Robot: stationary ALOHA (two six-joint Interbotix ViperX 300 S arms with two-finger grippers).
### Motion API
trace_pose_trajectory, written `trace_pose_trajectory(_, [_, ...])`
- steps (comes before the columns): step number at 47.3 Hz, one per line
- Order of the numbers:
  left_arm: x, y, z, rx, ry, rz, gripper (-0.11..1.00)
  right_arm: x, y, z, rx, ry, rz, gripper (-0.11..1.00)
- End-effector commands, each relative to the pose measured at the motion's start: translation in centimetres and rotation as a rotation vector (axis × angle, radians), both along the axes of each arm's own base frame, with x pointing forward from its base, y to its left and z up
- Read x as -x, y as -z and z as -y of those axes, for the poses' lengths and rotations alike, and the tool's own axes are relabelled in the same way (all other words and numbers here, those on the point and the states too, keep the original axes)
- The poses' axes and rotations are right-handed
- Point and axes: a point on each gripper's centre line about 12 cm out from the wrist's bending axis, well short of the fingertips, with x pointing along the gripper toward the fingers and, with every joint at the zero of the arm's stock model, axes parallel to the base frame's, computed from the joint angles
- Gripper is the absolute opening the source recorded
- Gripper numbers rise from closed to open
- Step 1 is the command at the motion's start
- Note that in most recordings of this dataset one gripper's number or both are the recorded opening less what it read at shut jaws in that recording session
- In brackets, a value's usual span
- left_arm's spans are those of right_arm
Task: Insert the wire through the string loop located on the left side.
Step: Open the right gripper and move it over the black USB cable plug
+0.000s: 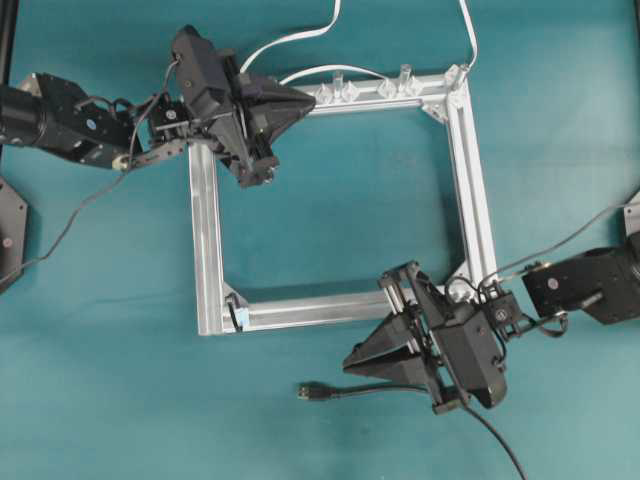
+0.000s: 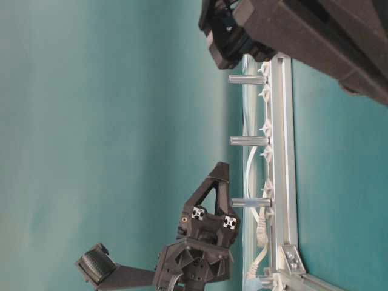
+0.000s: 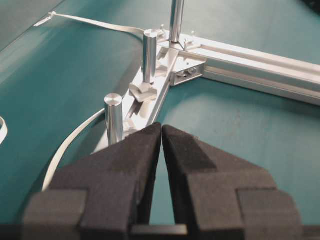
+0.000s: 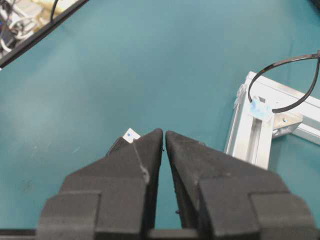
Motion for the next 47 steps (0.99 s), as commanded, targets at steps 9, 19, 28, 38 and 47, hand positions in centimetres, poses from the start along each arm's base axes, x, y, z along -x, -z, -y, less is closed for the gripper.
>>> trace_pose_trajectory(9, [-1.0,-4.1,0.1,-0.027,0.049,-0.040,0.00,-0.3,-2.3,-0.3,-0.045,-0.008,0.122,0.00])
trace_pose_trajectory(19, [-1.0,-4.5,0.7,0.003,0.068,-0.114,0.00,0.4,-1.6,-0.1,-0.053,0.008,0.096,0.00])
trace_pose_trajectory(28, [-0.9,-5.3,0.9,0.002,0.074,-0.100,0.00,0.7,-1.2,-0.1,-0.062,0.020,0.082,0.00])
trace_pose_trajectory(38, [-0.8,-6.1,1.5,-0.003,0.086,-0.086,0.01,0.7,-1.4,-0.5,-0.078,0.029,0.079,0.02])
trace_pose_trajectory(47, [-0.4,-6.3,2.1,0.004,0.103,-0.118,0.35,0.7,-1.4,-0.6,-0.111,0.077,0.070,0.48])
